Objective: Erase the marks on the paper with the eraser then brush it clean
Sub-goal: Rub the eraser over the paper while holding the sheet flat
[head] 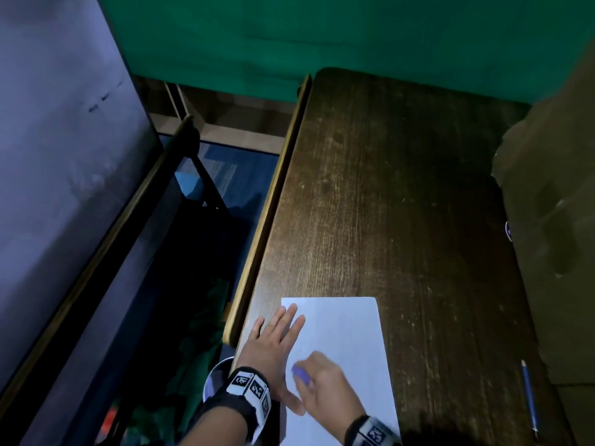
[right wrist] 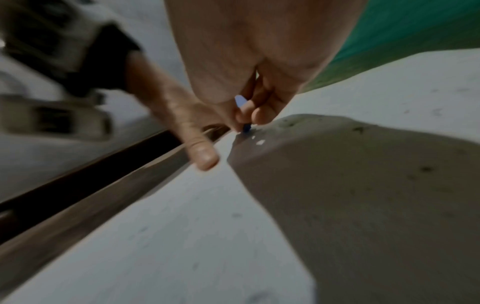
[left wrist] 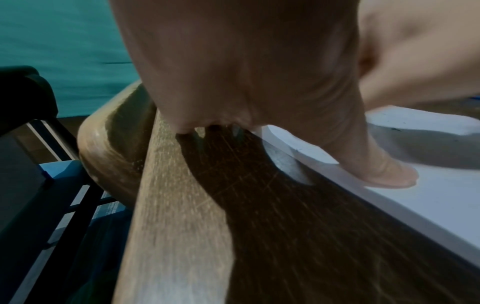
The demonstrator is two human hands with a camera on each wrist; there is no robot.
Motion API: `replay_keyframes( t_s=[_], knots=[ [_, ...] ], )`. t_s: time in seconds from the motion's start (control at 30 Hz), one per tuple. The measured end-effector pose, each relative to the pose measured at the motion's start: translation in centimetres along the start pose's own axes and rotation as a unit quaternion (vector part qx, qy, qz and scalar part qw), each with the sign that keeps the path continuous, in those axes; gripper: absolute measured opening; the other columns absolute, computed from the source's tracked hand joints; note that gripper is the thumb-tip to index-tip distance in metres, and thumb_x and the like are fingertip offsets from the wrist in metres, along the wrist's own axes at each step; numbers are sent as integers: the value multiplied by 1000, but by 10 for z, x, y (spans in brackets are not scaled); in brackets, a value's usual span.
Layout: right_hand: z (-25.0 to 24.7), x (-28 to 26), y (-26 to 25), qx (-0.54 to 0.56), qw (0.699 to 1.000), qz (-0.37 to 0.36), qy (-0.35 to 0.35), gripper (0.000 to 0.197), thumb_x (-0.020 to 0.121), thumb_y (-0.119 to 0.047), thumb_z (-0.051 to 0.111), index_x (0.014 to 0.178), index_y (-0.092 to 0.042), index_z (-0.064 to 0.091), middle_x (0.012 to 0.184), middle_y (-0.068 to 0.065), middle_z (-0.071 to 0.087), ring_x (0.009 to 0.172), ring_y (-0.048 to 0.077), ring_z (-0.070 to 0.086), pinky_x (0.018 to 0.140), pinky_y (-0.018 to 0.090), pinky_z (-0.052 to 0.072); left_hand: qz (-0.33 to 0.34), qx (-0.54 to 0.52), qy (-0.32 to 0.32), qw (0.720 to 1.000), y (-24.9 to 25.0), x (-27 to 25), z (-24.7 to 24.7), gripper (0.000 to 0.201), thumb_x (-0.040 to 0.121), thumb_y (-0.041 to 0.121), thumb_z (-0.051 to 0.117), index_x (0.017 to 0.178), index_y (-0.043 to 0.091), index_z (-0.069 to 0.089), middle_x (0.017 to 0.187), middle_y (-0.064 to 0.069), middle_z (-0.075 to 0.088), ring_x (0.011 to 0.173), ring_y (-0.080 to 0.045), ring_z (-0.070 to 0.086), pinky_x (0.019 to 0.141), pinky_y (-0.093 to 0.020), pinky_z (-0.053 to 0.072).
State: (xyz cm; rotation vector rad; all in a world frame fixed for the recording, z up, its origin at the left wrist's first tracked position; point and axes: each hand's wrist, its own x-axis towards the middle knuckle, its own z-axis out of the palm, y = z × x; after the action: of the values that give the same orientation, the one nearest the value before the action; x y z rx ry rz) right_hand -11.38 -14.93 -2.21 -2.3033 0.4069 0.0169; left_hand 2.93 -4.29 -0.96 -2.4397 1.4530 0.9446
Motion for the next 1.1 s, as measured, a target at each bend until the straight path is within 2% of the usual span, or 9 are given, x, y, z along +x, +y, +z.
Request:
replay_keyframes(
  t_s=[0.07, 0.17, 0.23, 0.4, 0.57, 0.63, 0.77, 0.93, 1.1],
  knots=[
    [-15, 10, 4, -12, 999, -16, -30, 19, 96, -33, 49, 95, -25, 66, 88, -5, 53, 76, 12, 58, 77, 28, 50, 0, 0, -1, 1000, -1, 1, -1, 161, 49, 92, 68, 154, 23, -32, 153, 3, -51, 140, -16, -46, 122, -52, -14],
    [-33, 43, 24, -23, 989, 75, 129, 9, 93, -23, 62, 94, -21, 71, 86, -5, 57, 74, 9, 59, 76, 22, 51, 2, -4, 7, 1000, 1, -2, -3, 161, 47, 92, 69, 155, 24, -31, 154, 5, -48, 143, -16, -43, 122, -50, -16],
    [-20, 41, 24, -20, 982, 85, 166, 7, 92, -21, 62, 91, -22, 69, 83, -7, 55, 70, 8, 57, 72, 25, 52, 4, -3, 8, 1000, 2, -3, -3, 161, 48, 92, 69, 155, 24, -30, 155, 5, -48, 144, -16, -42, 122, -50, -16],
    [-6, 1, -5, 4, 999, 0, -37, 17, 93, -29, 51, 90, -22, 66, 84, -5, 51, 73, 14, 56, 74, 33, 51, -4, 9, 15, 1000, 1, -1, -1, 156, 56, 88, 68, 153, 22, -34, 151, 3, -52, 145, -19, -40, 123, -52, -12],
    [-32, 42, 23, -11, 979, 114, 166, 10, 93, -21, 62, 95, -20, 72, 88, -4, 60, 78, 11, 61, 79, 26, 52, 1, 1, 16, 1000, 2, -3, -1, 161, 48, 93, 68, 155, 23, -30, 156, 4, -46, 145, -17, -40, 123, -51, -14],
    [-11, 20, 14, 4, 988, 86, 130, 8, 94, -24, 60, 92, -23, 68, 83, -7, 56, 73, 9, 58, 73, 27, 52, -1, -4, 17, 1000, 2, -3, 0, 160, 49, 91, 69, 156, 23, -29, 157, 4, -45, 145, -18, -39, 123, -51, -13],
    [-16, -4, 5, 0, 999, -1, -39, 12, 95, -29, 55, 93, -25, 66, 83, -10, 50, 71, 9, 55, 72, 24, 48, -5, -5, 22, 1000, 0, 0, 1, 160, 49, 90, 70, 156, 24, -28, 156, 4, -46, 144, -17, -41, 122, -50, -16],
    [-32, 42, 23, -10, 977, 130, 168, 11, 94, -20, 62, 98, -19, 72, 91, -3, 62, 79, 11, 61, 80, 27, 52, -1, 4, 18, 1000, 0, -1, 4, 161, 47, 94, 67, 155, 24, -29, 156, 3, -46, 145, -18, -40, 123, -51, -15],
    [8, -18, -3, 14, 999, 45, -20, 14, 95, -31, 53, 98, -27, 66, 89, -8, 53, 78, 8, 59, 75, 27, 53, -3, 3, 39, 999, 0, 0, 4, 156, 53, 92, 67, 156, 23, -29, 157, 2, -45, 147, -19, -37, 124, -51, -10]
  ],
)
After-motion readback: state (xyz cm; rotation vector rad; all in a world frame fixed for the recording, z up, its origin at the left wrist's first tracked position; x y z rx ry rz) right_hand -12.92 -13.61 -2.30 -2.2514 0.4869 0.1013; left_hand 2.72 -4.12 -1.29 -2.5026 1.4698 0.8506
